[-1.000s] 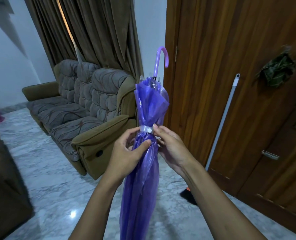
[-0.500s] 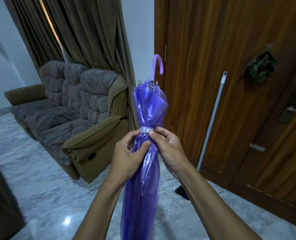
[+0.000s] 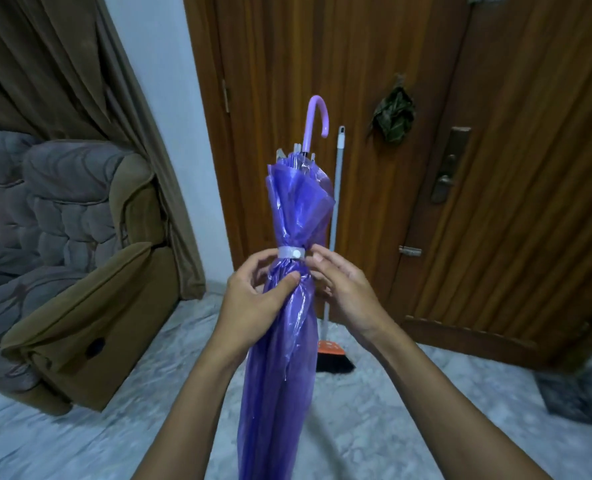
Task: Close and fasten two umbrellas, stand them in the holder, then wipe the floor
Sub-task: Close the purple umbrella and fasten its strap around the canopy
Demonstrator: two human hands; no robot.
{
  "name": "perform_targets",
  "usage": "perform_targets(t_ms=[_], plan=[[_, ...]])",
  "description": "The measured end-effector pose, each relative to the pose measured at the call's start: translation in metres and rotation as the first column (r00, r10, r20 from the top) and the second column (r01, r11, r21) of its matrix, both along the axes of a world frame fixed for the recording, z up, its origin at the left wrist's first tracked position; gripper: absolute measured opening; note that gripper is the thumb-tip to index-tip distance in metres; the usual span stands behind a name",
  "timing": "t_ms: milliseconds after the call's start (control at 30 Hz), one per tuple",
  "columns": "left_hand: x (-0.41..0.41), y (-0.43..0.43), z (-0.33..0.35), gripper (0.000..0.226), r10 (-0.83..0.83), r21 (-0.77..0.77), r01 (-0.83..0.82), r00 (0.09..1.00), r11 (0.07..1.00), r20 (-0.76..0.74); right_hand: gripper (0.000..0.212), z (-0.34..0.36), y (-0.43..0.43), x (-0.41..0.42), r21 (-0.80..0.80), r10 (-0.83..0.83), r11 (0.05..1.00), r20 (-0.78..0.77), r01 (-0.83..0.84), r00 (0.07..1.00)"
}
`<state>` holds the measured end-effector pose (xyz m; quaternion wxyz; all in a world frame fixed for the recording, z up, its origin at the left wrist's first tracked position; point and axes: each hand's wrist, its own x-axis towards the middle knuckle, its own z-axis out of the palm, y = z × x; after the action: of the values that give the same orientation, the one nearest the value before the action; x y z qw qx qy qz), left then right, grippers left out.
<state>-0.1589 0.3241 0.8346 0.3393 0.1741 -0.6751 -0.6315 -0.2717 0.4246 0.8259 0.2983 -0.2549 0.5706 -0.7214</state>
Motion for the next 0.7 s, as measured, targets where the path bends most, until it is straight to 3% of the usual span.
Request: perform_targets(t_ms=[167,267,533,633,700], plan=[[-0.062,0.043,-0.006,0.045,-0.1,0.097,0.098,0.995,0.99,0.012,0.037,-0.014,0.078,-0.042,0.176,0.027,0.984,-0.084,-0.011,0.996],[-0.106,0.087,-0.007,0.046,-0.154,0.125,0.152,0.988,0.98,0.012,0.042,-0.024,0.129,-0.065,0.2,0.058,0.979,-0.111,-0.035,0.992],[-0.231,0.244,0.001,0.032,-0.372,0.047,0.37,0.926,0.928,0.066,0.041,-0.032,0.285,-0.156,0.116,-0.233,0.958,-0.222,0.263,0.947],[-0.28,0.3,0.006,0.016,-0.466,0.098,0.46,0.884,0.882,0.047,0.04,-0.036,0.347,-0.194,0.104,-0.314,0.933,-0.233,0.345,0.92],[-0.313,0.332,0.007,0.017,-0.483,0.125,0.475,0.874,0.871,0.045,0.041,-0.036,0.383,-0.217,0.099,-0.344,0.922,-0.23,0.373,0.91]])
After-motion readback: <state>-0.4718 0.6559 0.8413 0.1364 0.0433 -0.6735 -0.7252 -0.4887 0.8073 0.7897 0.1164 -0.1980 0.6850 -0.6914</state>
